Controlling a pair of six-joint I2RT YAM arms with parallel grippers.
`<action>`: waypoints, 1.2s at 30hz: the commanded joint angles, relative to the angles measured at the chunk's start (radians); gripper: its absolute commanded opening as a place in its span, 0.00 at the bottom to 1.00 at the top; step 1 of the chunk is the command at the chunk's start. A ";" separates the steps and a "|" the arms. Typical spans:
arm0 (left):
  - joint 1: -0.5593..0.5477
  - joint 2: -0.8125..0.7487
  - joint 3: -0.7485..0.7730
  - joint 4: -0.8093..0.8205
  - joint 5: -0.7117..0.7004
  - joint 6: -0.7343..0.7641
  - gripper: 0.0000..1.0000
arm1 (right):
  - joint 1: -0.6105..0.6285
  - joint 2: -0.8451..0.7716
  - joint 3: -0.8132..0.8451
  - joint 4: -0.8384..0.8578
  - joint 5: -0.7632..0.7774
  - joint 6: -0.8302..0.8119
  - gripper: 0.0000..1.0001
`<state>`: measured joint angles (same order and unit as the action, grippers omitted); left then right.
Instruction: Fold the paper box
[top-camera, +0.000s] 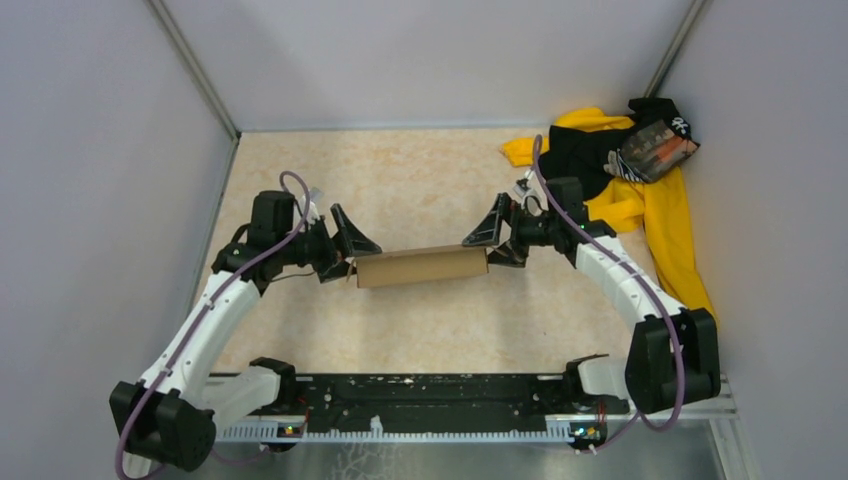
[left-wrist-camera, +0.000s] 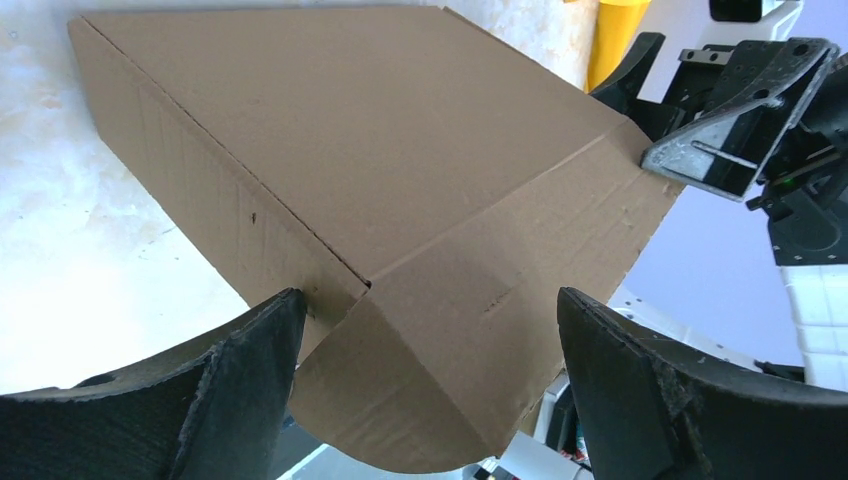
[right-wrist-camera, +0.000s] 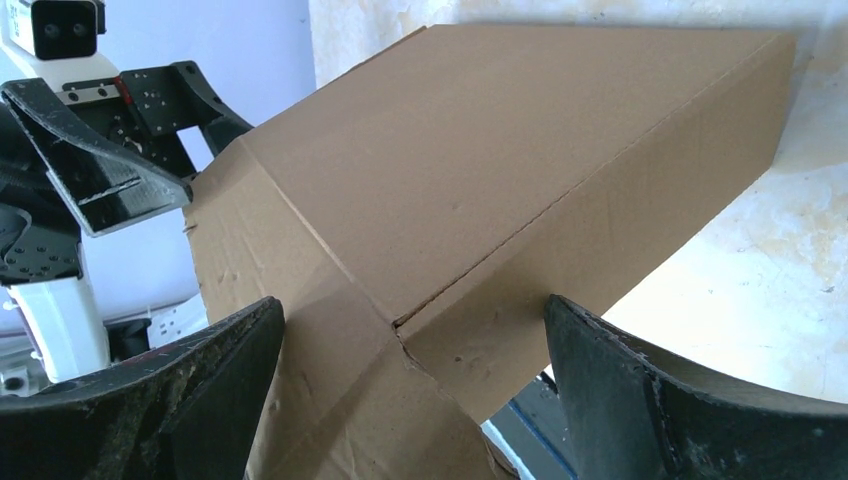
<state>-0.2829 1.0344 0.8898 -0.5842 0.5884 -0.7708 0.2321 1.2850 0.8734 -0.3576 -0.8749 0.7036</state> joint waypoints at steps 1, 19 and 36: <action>-0.022 -0.028 0.046 0.125 0.196 -0.130 0.99 | 0.039 -0.073 0.052 0.042 -0.184 0.097 0.99; -0.016 0.024 0.003 0.171 0.218 -0.195 0.99 | 0.036 -0.020 0.096 0.017 -0.168 0.107 0.99; 0.130 0.142 0.021 0.218 0.299 -0.163 0.99 | -0.003 0.147 0.212 -0.023 -0.187 0.027 0.99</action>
<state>-0.1528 1.1450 0.8700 -0.4629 0.7734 -0.9234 0.2062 1.4105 1.0058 -0.3985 -0.8452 0.7155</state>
